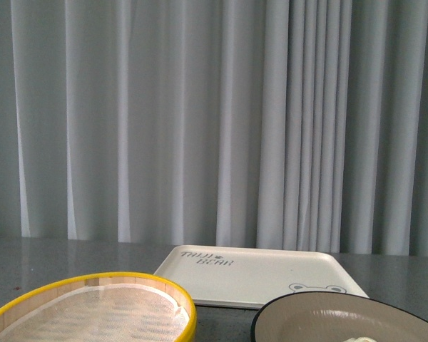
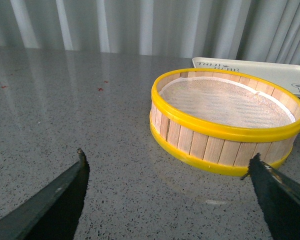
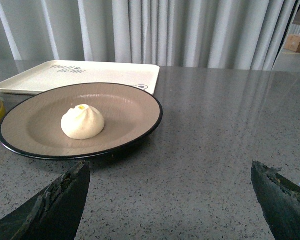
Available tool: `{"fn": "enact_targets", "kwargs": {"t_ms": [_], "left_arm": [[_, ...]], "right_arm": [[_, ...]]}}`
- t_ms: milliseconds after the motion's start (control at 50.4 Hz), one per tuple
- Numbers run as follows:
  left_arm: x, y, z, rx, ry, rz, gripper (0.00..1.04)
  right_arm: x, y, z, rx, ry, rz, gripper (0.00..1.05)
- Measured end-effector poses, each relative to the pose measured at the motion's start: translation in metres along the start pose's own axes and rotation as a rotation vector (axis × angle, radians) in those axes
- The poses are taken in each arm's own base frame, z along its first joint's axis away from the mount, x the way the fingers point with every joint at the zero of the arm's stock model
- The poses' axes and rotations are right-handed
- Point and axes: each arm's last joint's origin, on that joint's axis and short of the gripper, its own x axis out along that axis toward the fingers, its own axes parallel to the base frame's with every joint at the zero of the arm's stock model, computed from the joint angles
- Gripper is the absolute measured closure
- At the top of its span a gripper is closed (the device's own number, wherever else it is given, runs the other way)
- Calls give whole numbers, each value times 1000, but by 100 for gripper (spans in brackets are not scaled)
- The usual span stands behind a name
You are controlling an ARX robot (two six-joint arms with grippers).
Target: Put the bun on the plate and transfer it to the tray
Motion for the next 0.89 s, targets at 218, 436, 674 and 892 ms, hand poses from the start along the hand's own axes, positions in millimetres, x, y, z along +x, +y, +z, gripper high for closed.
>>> {"fn": "enact_targets", "kwargs": {"t_ms": [218,436,674,892], "left_arm": [[0,0,0,1,0,0,7],[0,0,0,1,0,0,7],[0,0,0,1,0,0,7],[0,0,0,1,0,0,7]], "right_arm": [[0,0,0,0,0,0,9],[18,-3,27,-97,119,-118,9],[62,14,73,-920,241,262,9],[81,32,59,-1346,251,476,9]]}}
